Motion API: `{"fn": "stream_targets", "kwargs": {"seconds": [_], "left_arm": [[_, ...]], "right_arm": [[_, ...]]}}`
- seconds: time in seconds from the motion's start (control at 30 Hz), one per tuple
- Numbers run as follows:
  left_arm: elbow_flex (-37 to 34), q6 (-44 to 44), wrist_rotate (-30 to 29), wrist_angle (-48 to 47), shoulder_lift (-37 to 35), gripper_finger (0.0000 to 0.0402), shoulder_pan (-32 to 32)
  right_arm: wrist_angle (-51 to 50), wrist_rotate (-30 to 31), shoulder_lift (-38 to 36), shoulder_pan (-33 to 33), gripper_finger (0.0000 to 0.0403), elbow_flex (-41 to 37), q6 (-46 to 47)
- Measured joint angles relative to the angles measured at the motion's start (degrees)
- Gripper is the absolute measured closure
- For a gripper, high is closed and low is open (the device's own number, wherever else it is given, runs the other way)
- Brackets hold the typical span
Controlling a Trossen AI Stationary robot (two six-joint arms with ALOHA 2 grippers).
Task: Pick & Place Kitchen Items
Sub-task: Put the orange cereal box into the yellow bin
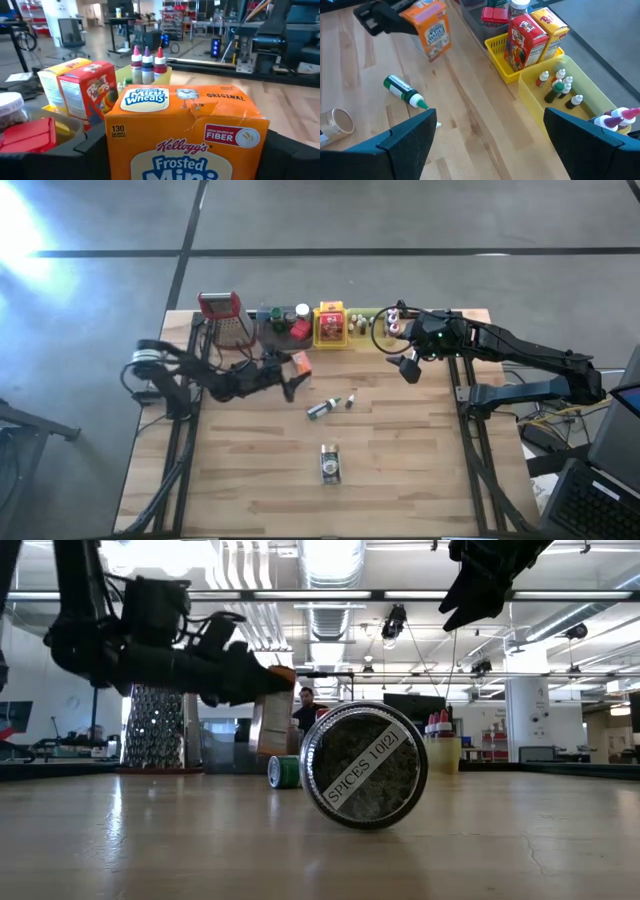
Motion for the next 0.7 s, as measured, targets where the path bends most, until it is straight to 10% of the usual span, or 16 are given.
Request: {"fn": "stream_targets", "kwargs": {"seconds": [0.3, 0.7], "left_arm": [[2.19, -1.15, -3.50, 13.73, 14.51, 0.0076, 0.07], [5.60, -1.32, -4.04, 13.82, 17.00, 0.0076, 0.18]], "right_arm": [[-0.01, 0.00, 0.00, 0.00, 0.0039, 0.00, 0.02], [-0.01, 0.02, 0.00, 0.00, 0.0039, 0.00, 0.01]]}}
